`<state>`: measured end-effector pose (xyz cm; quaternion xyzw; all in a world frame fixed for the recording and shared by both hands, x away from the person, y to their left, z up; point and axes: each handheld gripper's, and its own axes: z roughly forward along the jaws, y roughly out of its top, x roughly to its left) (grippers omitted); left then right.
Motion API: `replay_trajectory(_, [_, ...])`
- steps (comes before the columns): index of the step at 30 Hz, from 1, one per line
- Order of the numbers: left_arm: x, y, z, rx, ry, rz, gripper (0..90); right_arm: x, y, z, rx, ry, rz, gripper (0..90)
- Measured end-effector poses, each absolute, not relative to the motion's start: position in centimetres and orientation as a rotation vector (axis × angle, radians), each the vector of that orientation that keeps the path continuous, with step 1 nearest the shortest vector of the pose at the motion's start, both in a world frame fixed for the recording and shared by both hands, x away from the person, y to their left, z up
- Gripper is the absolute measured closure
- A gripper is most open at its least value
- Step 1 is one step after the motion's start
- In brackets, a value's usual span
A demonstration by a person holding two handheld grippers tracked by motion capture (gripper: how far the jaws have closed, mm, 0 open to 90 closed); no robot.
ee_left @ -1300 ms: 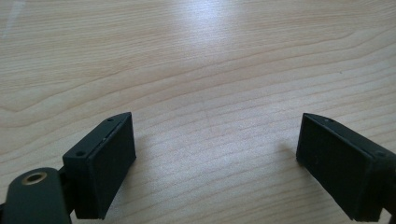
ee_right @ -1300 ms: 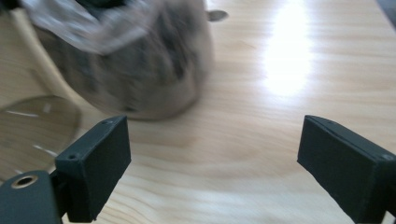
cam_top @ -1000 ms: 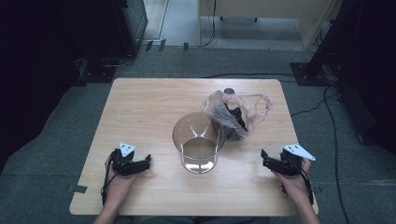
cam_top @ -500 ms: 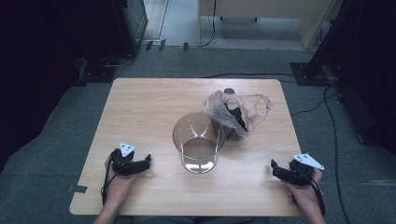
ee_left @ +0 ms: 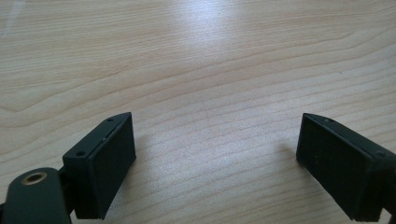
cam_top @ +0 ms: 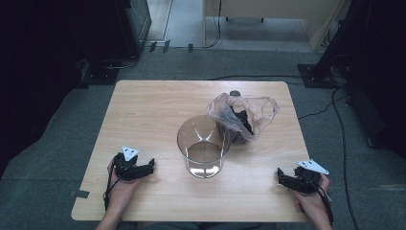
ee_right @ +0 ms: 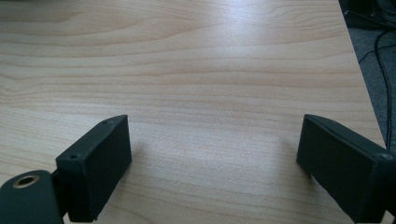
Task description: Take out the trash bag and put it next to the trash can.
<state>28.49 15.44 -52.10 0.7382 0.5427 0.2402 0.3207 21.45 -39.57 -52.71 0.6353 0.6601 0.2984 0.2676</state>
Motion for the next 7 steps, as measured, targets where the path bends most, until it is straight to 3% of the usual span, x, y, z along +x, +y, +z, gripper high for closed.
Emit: replay_trajectory(7, [28.49,15.44,-52.11,1.94,1.426,0.631,11.4,21.46,-39.54,-52.71,1.714,1.781,0.802,9.9])
